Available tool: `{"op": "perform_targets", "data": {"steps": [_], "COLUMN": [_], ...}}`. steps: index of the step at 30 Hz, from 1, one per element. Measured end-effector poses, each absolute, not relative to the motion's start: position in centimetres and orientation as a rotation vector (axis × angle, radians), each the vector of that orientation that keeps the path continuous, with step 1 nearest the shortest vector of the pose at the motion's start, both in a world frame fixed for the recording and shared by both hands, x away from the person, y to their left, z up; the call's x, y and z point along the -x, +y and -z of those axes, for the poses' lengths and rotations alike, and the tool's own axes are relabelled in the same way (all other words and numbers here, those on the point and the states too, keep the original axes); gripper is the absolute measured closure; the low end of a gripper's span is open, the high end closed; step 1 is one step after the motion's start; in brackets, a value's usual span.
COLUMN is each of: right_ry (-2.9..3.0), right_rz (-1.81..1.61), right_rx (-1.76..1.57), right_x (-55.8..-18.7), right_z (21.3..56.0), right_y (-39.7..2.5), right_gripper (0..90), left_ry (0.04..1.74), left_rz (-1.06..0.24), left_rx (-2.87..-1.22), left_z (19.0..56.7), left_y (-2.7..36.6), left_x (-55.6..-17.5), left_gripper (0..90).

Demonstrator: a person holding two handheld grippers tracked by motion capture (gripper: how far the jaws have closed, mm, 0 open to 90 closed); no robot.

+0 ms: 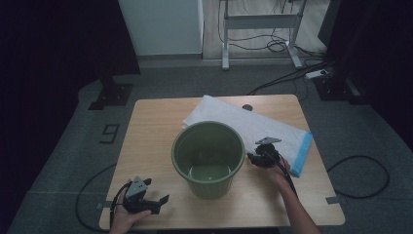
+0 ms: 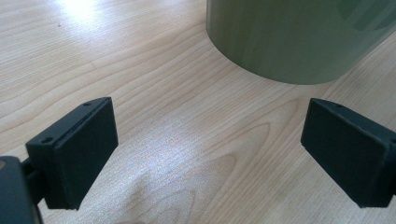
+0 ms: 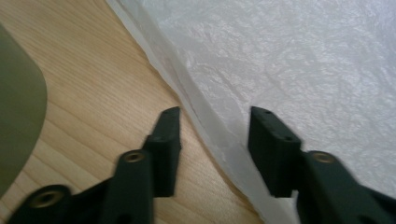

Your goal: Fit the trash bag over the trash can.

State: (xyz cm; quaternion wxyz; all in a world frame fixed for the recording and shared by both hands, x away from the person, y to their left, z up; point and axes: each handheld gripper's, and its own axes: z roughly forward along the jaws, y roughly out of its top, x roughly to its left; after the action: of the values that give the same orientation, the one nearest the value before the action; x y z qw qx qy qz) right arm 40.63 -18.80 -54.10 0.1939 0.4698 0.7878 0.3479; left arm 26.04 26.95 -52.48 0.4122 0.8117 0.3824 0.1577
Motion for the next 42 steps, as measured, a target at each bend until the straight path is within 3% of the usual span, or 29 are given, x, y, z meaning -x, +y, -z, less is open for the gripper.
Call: {"op": "perform_targets", "data": {"steps": [10,30,32,35,38,42], "right_ry": [2.158,2.083,2.083,2.052,2.036,2.083], "right_rz": [-0.976,-1.031,-1.028,-1.007,-1.070,-1.133], "right_rx": [-1.360,-1.402,-1.403,-1.367,-1.319,-1.251], "right_x": [-40.0,-29.2,-29.1,-29.0,-29.6,-31.6], "right_z": [54.1,54.8,54.9,54.4,53.5,52.9], "right_y": [-20.4,-27.6,-27.7,-26.9,-25.2,-21.8], "right_gripper": [88.9,89.0,82.4,57.7,41.5,33.2], "left_ry": [0.979,0.992,0.994,0.995,0.997,0.993], "left_rz": [-0.404,-0.403,-0.402,-0.403,-0.402,-0.402], "left_rx": [-2.038,-2.063,-2.061,-2.060,-2.060,-2.065], "left_z": [52.5,52.9,52.9,52.9,52.9,52.9], "left_y": [27.3,27.0,27.0,27.1,27.1,27.1], "left_x": [-25.9,-25.7,-25.7,-25.7,-25.8,-25.7], "left_gripper": [3.5,3.8,3.8,3.8,3.8,3.8]}}
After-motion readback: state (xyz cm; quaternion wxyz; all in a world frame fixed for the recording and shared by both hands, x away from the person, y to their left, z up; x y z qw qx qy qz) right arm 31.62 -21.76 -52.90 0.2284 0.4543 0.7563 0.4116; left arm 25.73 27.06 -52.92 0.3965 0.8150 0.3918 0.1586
